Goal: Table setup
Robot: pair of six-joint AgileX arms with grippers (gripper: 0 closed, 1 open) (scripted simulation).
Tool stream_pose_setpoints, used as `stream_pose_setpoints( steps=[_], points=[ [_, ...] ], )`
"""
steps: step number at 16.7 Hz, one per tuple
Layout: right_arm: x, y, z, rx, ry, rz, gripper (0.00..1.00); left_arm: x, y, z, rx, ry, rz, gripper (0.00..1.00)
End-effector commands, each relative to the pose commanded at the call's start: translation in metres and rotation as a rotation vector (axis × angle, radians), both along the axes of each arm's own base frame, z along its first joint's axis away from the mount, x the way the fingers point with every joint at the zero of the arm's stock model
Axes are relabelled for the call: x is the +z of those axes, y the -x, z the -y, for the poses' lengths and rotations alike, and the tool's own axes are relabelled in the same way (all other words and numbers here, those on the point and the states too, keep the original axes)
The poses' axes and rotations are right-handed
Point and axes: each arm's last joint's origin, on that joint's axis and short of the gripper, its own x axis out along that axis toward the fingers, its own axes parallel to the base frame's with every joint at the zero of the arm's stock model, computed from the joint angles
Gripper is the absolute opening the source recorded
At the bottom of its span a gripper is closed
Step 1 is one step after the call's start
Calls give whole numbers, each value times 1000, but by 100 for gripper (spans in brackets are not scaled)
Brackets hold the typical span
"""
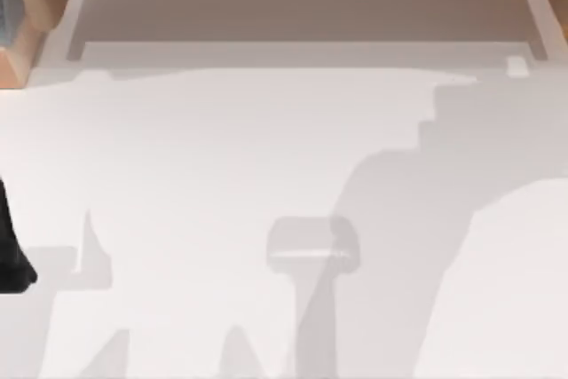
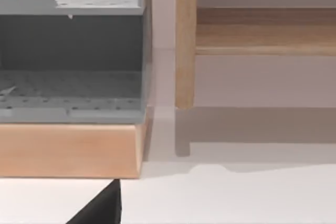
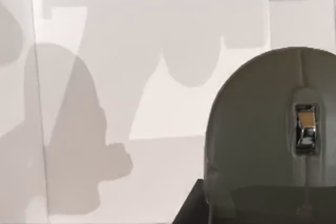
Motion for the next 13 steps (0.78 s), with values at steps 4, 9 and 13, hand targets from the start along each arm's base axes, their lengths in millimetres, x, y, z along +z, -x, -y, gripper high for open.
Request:
stream_pose_setpoints(
  steps=[4,9,13],
  points=[
    [32,42,5,-9,50,49,0,0,0,0,0,0,0,100],
    [24,97,20,-46,68,8,0,0,0,0,0,0,0,100],
    [-14,130,27,-49,35,-67,0,0,0,0,0,0,0,100]
  ],
)
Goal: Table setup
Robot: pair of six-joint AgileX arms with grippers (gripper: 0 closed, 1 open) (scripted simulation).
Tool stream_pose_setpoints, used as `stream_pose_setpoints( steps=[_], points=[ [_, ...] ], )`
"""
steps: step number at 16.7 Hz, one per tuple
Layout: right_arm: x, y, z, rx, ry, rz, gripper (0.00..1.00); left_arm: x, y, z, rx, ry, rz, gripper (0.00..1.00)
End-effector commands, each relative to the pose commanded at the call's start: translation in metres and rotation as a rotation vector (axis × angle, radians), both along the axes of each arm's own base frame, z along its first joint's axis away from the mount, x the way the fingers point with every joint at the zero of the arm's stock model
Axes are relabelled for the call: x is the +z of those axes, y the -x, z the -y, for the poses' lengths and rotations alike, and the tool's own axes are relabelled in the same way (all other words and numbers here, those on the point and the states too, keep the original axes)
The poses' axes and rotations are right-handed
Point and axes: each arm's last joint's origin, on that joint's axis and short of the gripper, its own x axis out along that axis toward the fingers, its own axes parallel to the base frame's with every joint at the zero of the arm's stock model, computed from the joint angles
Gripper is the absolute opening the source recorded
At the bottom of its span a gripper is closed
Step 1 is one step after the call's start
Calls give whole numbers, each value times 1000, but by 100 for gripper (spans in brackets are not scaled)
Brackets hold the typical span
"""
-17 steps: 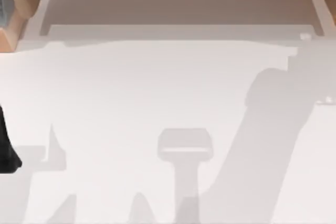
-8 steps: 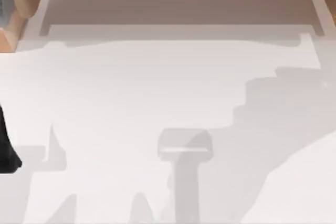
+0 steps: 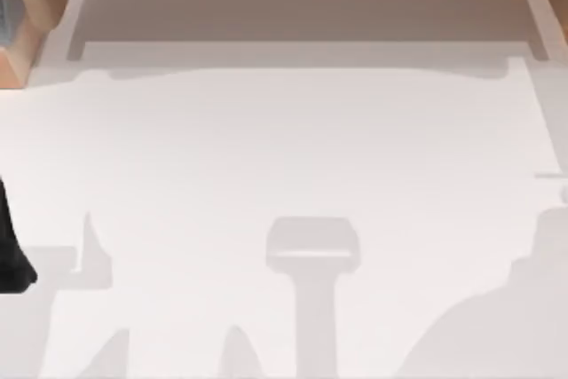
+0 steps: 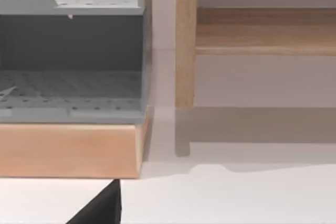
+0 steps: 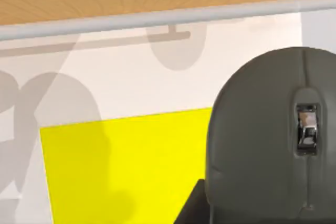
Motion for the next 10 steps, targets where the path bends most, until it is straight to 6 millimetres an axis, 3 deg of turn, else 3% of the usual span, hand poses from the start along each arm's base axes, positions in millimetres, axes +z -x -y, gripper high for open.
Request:
stream_pose_setpoints(
  steps=[6,10],
  points=[
    [-79,27,-7,54,-101,-120,0,0,0,0,0,0,0,100],
    [-107,36,-13,78,-142,-161,0,0,0,0,0,0,0,100]
  ],
)
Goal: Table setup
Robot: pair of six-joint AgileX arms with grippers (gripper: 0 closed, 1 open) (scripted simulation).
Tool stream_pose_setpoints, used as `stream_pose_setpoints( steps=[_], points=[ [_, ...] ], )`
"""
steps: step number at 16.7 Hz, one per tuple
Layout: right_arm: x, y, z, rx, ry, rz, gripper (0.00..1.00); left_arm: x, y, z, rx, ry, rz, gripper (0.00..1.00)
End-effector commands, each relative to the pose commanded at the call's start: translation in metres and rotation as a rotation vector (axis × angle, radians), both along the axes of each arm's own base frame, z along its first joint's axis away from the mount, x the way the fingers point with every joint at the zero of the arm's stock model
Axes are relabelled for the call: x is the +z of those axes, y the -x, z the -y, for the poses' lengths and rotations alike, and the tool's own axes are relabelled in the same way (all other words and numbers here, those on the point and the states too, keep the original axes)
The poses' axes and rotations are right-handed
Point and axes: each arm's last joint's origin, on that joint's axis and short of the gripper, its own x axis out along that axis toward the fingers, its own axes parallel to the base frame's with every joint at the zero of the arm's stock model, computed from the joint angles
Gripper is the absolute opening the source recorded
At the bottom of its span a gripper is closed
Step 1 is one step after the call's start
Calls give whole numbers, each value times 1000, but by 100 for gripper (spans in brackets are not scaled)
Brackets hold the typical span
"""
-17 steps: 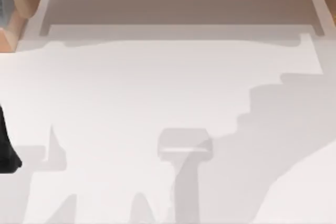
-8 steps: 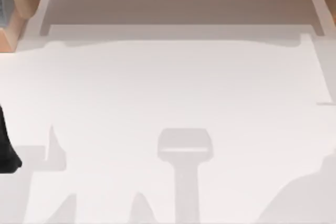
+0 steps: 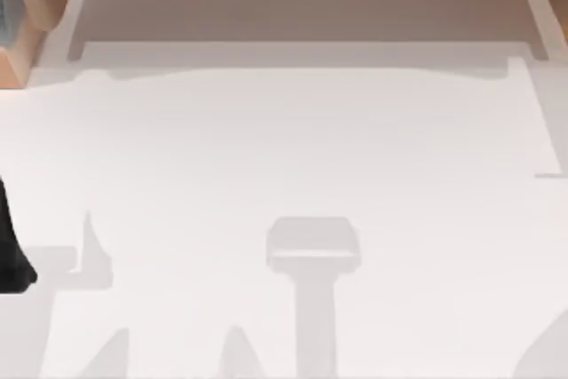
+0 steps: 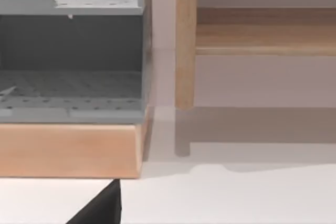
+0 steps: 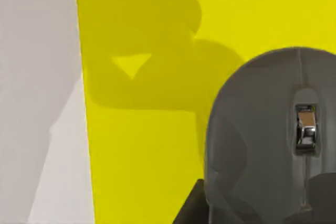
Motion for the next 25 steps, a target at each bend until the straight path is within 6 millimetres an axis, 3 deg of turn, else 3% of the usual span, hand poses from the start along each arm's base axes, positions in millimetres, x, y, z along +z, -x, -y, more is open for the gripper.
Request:
stream_pose_setpoints(
  steps=[9,25],
  points=[
    [2,-1,-1,2,5,8,0,0,0,0,0,0,0,100],
    [27,-9,5,3,72,116,0,0,0,0,0,0,0,100]
  ],
)
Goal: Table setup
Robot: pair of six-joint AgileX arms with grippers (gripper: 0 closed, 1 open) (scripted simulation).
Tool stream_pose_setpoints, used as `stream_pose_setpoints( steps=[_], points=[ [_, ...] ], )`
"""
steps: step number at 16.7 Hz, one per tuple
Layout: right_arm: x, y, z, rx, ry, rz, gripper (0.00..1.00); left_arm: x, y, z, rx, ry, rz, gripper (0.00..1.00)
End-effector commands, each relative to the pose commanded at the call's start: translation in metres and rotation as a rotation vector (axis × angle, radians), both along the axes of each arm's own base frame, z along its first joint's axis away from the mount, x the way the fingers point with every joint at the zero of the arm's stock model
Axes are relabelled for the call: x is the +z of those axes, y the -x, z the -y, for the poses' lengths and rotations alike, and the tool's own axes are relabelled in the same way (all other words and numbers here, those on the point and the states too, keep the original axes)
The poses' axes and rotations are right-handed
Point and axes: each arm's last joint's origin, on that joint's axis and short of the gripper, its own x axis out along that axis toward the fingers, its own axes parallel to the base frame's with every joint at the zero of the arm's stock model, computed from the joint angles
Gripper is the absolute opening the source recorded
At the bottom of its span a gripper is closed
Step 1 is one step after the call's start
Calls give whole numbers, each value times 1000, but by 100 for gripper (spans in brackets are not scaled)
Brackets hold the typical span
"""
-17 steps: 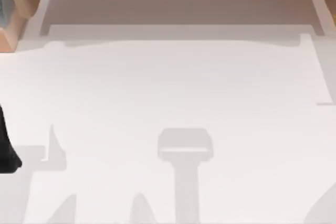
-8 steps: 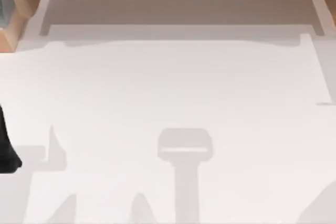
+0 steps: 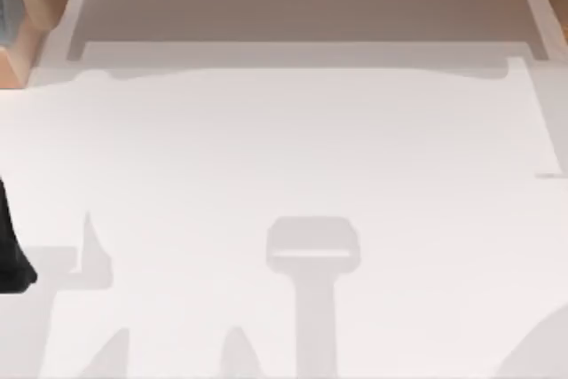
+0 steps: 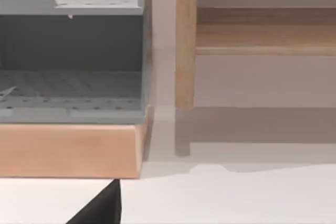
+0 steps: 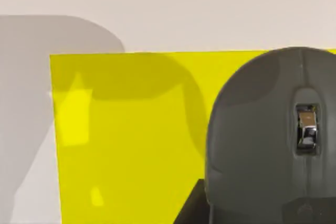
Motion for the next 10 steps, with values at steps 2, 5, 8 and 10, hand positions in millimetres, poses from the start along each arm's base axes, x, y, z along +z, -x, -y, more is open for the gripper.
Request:
stream_pose_setpoints(
  steps=[2,5,8,10],
  points=[
    [-1,0,0,0,0,0,0,0,0,0,0,0,0,100],
    [-7,1,0,-1,-11,-17,0,0,0,0,0,0,0,100],
    [-19,4,-2,-1,-35,-55,0,0,0,0,0,0,0,100],
    [-31,7,-4,-2,-60,-95,0,0,0,0,0,0,0,100]
  ],
)
